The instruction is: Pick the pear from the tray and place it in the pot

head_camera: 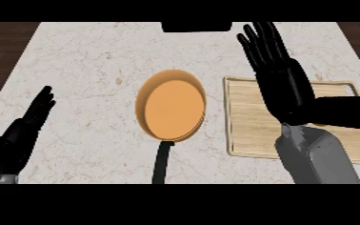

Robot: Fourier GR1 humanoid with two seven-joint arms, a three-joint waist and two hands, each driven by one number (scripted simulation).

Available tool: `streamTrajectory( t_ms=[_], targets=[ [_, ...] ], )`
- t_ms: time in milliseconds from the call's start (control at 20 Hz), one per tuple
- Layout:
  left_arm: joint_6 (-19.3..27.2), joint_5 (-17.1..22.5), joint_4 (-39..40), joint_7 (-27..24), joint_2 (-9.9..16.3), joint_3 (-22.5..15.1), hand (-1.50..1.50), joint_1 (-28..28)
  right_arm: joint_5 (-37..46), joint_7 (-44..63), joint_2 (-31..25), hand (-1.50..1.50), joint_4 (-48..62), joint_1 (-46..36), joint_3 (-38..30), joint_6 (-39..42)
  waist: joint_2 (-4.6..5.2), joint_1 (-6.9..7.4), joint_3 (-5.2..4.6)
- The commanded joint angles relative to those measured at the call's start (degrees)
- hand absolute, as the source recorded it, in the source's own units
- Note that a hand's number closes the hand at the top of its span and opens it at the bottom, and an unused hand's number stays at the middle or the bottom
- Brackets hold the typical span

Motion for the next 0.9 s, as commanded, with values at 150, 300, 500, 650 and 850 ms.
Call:
streamTrajectory(
  t_ms=[150,300,500,650,850],
  targets=[
    [2.4,3.1,-3.6,4.4,-6.7,-1.0,0.0,-5.0,-17.6,6.5,-7.2,-1.5,10.7,5.9,-14.4,10.9,-0.36,-0.09,-0.92],
    [1.9,4.0,-3.8,4.6,-7.8,-2.0,0.0,-5.3,3.0,7.2,-22.6,-1.5,10.5,3.7,-5.4,15.6,0.08,0.08,-3.18],
    [5.3,5.2,-5.8,8.7,-13.1,-4.4,0.0,-7.4,4.6,-4.8,-23.4,-1.5,24.0,11.7,-18.5,7.4,-0.18,-1.0,-0.85],
    [6.2,4.9,-4.9,11.5,-13.0,-3.5,0.0,-10.7,4.3,-14.2,-26.7,-1.5,25.0,15.9,-21.9,14.0,-0.79,-0.54,-1.02],
    [8.4,2.6,-8.5,15.0,-13.8,-6.1,0.0,-10.6,4.4,-10.8,-39.3,-1.5,29.5,16.7,-25.3,23.2,-0.96,0.01,-1.09]
  ],
)
